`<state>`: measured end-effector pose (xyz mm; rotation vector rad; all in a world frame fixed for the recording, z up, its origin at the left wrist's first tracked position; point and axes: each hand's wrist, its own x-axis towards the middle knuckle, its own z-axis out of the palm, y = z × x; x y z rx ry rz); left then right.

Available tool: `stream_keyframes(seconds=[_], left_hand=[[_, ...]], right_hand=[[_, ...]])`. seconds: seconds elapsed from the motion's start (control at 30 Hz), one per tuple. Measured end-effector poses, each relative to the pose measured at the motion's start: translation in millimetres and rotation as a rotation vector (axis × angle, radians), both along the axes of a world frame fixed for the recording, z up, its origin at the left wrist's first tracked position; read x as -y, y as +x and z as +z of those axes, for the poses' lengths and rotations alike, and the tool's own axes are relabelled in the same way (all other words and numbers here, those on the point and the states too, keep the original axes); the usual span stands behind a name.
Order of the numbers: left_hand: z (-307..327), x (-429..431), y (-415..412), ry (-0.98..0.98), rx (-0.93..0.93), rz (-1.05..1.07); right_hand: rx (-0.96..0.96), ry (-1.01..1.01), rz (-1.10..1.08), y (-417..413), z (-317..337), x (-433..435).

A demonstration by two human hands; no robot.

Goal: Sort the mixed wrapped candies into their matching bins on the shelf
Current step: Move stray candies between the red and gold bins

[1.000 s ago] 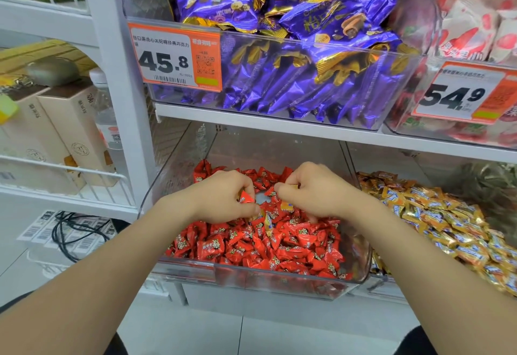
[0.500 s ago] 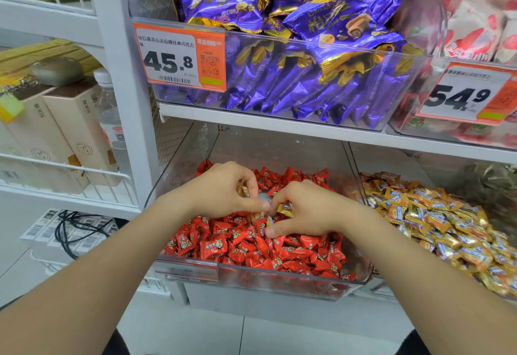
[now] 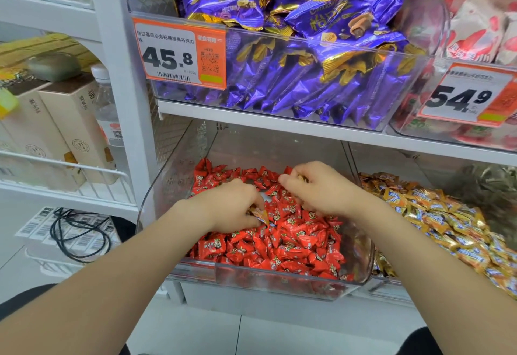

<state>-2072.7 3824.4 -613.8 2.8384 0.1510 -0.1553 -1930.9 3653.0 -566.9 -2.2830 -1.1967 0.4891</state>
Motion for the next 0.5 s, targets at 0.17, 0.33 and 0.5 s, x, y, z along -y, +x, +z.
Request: stream_keyframes(seconds=[0.17, 0.33, 0.5], left_hand=[[-6, 3, 5, -0.002, 0.061, -0.047], [-5, -1, 1, -0.174, 0.076, -0.001], [11, -14, -3, -0.576, 0.141, 0.243]], right_hand=[[-0.045, -0.008, 0.034, 2, -8, -2], [0.009, -0.033, -0.008, 4, -10, -6], [0.024, 0.013, -0.044, -1, -7, -15]])
